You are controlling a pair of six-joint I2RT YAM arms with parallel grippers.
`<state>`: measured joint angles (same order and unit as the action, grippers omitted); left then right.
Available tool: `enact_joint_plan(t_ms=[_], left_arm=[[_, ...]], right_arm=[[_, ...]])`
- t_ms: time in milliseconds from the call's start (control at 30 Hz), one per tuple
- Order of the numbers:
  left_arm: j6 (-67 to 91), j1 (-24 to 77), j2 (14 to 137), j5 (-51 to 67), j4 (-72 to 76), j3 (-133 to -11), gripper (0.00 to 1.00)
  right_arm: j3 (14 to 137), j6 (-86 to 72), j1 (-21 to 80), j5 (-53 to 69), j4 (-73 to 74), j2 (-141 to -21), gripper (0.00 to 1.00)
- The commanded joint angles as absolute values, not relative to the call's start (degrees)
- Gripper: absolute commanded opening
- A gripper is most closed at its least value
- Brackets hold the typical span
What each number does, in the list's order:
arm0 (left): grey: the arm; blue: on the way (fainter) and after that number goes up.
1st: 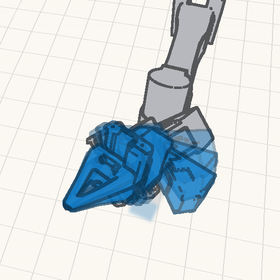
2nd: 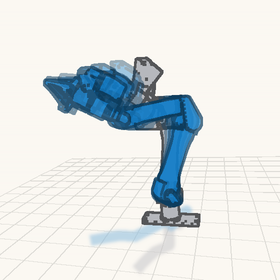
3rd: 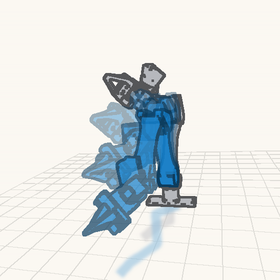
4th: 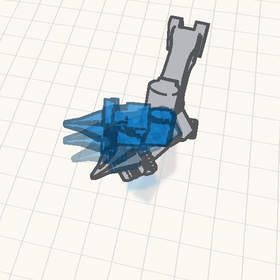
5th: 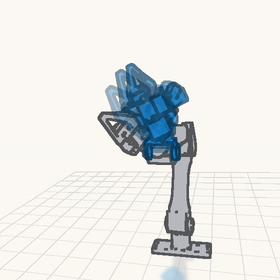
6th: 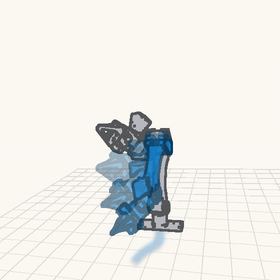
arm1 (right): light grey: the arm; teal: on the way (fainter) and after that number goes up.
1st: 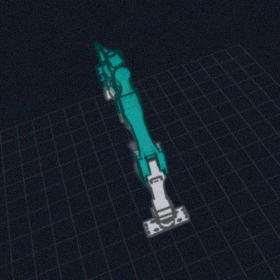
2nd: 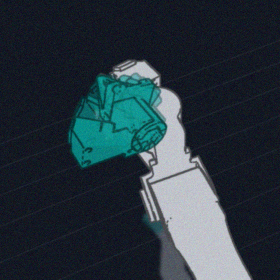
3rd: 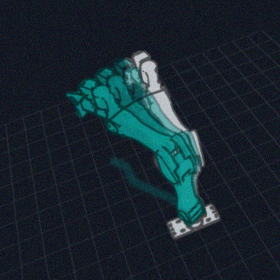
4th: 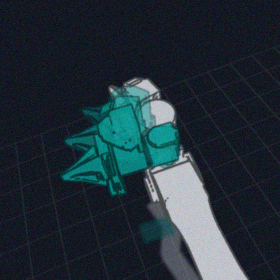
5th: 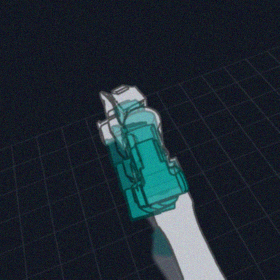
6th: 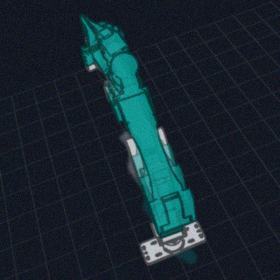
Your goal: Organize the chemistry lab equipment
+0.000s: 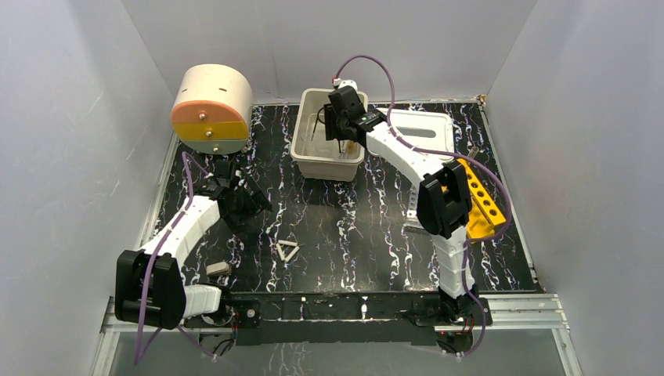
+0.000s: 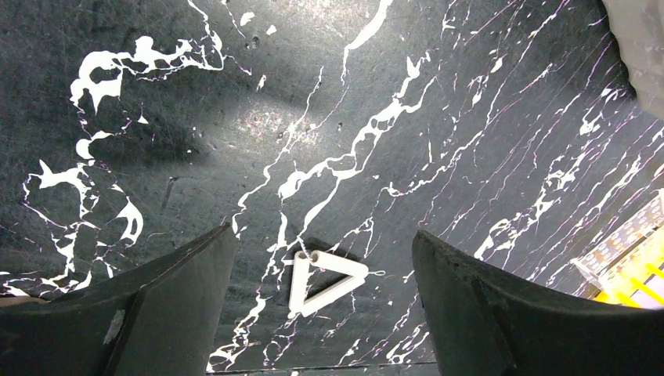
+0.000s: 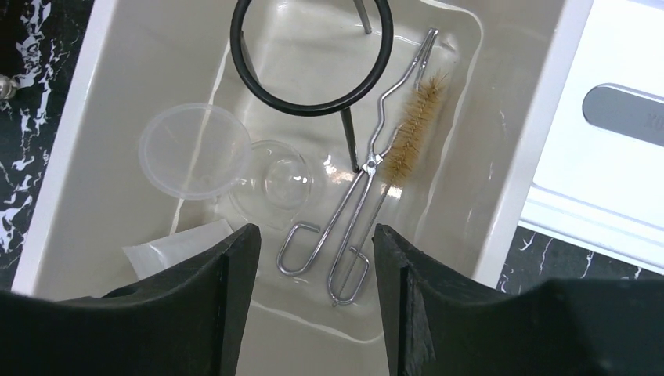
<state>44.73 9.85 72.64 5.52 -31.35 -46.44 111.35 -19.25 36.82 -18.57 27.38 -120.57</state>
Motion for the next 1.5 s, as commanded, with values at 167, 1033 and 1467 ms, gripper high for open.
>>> enact_joint_plan(t_ms=[167, 1033, 1467], left_arm=[[43.6, 9.4, 70.6, 4.5, -35.2, -47.8, 0.83], [39.9, 1.0, 68.4, -5.3, -41.2, -58.1, 0.82], [38.3, 0.1, 68.6, -5.0, -39.9, -57.8, 0.82]], right_arm=[[110.4, -15.5, 37.0, -8.1, 28.2, -109.2, 0.65], [75.7, -0.8, 65.4, 4.4, 9.5, -106.3, 0.65], [80.9, -1.5, 67.0, 1.4, 11.3, -115.1, 0.54]])
